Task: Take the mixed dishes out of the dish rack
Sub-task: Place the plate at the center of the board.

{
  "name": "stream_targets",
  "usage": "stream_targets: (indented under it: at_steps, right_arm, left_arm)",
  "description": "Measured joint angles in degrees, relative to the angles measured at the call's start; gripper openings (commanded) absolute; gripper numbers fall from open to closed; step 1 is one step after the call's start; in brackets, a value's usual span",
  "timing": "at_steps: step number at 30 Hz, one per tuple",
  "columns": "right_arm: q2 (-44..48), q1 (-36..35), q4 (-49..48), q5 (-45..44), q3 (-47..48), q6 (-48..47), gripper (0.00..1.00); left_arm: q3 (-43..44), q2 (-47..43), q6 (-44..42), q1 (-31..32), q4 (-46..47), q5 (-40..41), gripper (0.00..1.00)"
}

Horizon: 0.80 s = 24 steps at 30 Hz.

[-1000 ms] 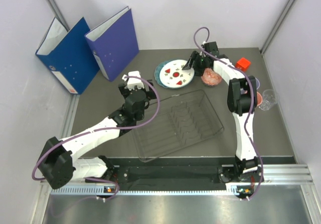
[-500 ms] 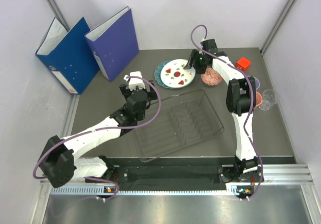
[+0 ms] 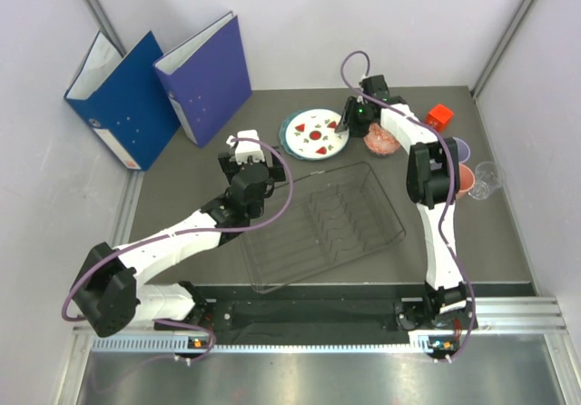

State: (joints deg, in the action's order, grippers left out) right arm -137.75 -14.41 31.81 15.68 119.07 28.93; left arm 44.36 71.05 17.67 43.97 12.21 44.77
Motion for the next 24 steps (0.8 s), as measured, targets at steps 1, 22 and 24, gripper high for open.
stream_targets:
  at_steps: [1,22,24]
  right_arm:
    - [0.0,0.0,0.0,0.0,0.0,0.0,0.48]
    - [0.4,-0.4,-0.4,-1.8,0.5,-0.2,0.63]
    - [1.0,-0.2,-0.6,-2.2,-0.2,0.0,0.63]
  left_arm:
    - [0.0,0.0,0.0,0.0,0.0,0.0,0.99]
    - [0.0,0.0,0.0,0.1,-0.3,0.0,0.99]
    - [0.0,0.1,0.0,0.1,-0.3,0.0,0.99]
